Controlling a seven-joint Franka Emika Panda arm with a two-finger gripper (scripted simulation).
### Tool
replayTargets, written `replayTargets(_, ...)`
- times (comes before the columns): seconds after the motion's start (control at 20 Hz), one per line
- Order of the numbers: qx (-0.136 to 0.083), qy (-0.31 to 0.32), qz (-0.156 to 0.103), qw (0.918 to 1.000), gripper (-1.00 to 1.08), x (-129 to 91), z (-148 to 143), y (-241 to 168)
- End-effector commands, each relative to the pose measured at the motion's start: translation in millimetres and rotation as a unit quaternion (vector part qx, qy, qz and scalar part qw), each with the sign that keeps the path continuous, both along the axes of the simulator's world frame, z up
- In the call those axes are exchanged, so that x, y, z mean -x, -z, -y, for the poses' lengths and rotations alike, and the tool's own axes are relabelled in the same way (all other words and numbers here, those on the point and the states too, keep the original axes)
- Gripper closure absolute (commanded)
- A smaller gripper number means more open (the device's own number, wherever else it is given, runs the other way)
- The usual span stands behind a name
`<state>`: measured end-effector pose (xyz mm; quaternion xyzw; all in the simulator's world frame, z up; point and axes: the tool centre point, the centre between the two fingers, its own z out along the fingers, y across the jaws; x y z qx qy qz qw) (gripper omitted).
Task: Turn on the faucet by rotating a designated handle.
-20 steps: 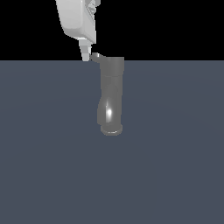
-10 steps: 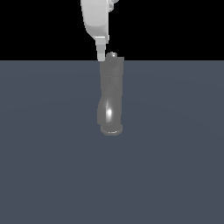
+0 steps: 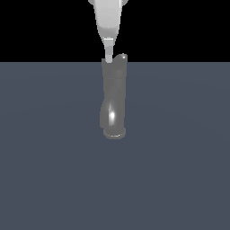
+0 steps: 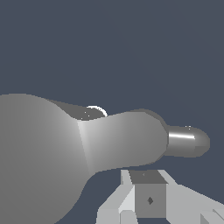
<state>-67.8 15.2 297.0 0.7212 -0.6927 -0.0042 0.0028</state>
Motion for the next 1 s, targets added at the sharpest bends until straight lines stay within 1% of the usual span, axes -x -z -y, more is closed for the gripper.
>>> replayTargets(0.0, 0.001, 0.035, 0.005, 0.9994, 1.08, -10, 48, 0)
replayTargets(0.3, 0.001, 0.046, 0.005, 0.9989, 1.08, -20, 82, 0)
replayTargets(0.35, 0.001, 0.046, 0.005, 0.9989, 1.08, -20, 82, 0)
replayTargets(0.4, -0.003, 0.001, -0.002, 1.0000, 1.08, -15, 28, 0)
replayTargets(0.95, -0.001, 0.023, 0.001, 0.9997, 1.08, -50, 61, 0)
